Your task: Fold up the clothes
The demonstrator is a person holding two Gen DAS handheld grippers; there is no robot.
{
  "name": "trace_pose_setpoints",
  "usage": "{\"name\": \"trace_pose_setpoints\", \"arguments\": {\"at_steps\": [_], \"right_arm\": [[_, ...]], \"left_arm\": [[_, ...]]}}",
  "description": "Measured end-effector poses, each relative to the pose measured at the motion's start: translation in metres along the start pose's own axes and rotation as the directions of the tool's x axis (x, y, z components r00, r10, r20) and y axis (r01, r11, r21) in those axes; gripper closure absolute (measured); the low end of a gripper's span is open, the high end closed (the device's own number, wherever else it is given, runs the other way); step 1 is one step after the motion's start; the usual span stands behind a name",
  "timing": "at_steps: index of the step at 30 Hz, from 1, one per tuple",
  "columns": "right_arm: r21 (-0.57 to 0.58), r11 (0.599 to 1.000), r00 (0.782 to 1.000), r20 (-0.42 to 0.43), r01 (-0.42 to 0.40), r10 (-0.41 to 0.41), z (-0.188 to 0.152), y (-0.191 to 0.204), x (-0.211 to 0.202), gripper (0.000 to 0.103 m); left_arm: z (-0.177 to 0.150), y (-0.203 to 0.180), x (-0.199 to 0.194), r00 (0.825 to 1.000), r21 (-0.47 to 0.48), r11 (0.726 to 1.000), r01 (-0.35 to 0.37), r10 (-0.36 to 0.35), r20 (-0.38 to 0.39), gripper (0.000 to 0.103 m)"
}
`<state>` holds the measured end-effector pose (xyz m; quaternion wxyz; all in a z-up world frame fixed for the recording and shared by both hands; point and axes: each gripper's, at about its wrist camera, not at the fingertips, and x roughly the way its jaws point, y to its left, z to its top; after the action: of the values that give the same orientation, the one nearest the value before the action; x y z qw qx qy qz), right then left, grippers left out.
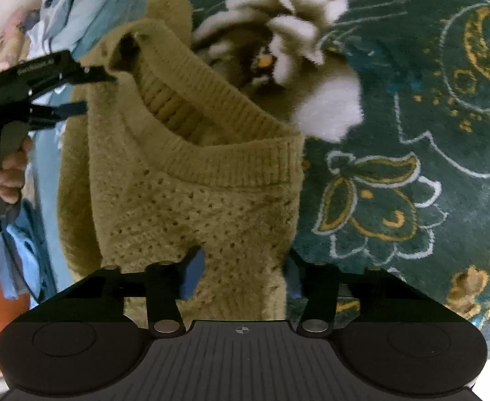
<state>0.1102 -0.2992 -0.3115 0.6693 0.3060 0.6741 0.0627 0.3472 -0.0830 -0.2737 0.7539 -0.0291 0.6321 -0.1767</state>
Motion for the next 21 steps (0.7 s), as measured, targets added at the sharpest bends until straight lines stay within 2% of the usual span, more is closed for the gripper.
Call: {"name": "trace_pose_setpoints", "arguments": {"at_steps": [3,6,7,8,9,10,11,14,17,21], "right_arm": [[0.005,1.000,1.000,-0.008,0.008,-0.008,0.000,0.001,0.000,0.075],[0.002,1.000,1.000,-0.014,0.010,-0.010,0.002,0.004,0.001,0.081],[-0.004,1.000,1.000,-0.016,0.016,-0.016,0.002,0.005,0.002,0.088],[-0.010,1.000,1.000,-0.017,0.022,-0.022,0.002,0.006,0.003,0.092],[-0.015,0.999,0.999,-0.016,0.028,-0.028,0.003,0.007,0.005,0.092],[-0.020,0.999,0.999,-0.016,0.033,-0.034,0.003,0.009,0.006,0.092],[-0.026,0.999,0.999,-0.015,0.038,-0.039,0.003,0.011,0.006,0.093],[-0.038,0.998,0.999,-0.010,0.051,-0.051,0.003,0.017,0.006,0.094],[-0.038,0.997,0.998,0.022,0.065,-0.064,0.002,0.023,0.002,0.094],[-0.042,0.996,0.992,0.095,0.083,-0.078,0.003,0.033,-0.012,0.094]], "left_arm": [[0.000,-0.001,0.000,0.998,-0.024,0.998,0.063,-0.063,0.002,0.047],[0.000,0.000,-0.002,0.995,-0.106,0.989,0.102,-0.100,0.019,0.048],[0.000,0.000,-0.003,0.993,-0.133,0.985,0.114,-0.112,0.025,0.050],[0.000,0.001,-0.004,0.992,-0.159,0.979,0.127,-0.124,0.032,0.057],[0.000,0.001,-0.005,0.991,-0.186,0.973,0.135,-0.130,0.039,0.063],[-0.001,0.002,-0.008,0.991,-0.210,0.969,0.131,-0.123,0.049,0.081],[-0.002,0.001,-0.011,0.991,-0.227,0.965,0.129,-0.118,0.061,0.090],[-0.008,0.001,-0.023,0.985,-0.260,0.952,0.162,-0.139,0.105,0.091],[-0.014,0.007,-0.039,0.971,-0.307,0.926,0.218,-0.173,0.167,0.092],[-0.029,0.023,-0.073,0.931,-0.415,0.850,0.324,-0.207,0.302,0.092]]}}
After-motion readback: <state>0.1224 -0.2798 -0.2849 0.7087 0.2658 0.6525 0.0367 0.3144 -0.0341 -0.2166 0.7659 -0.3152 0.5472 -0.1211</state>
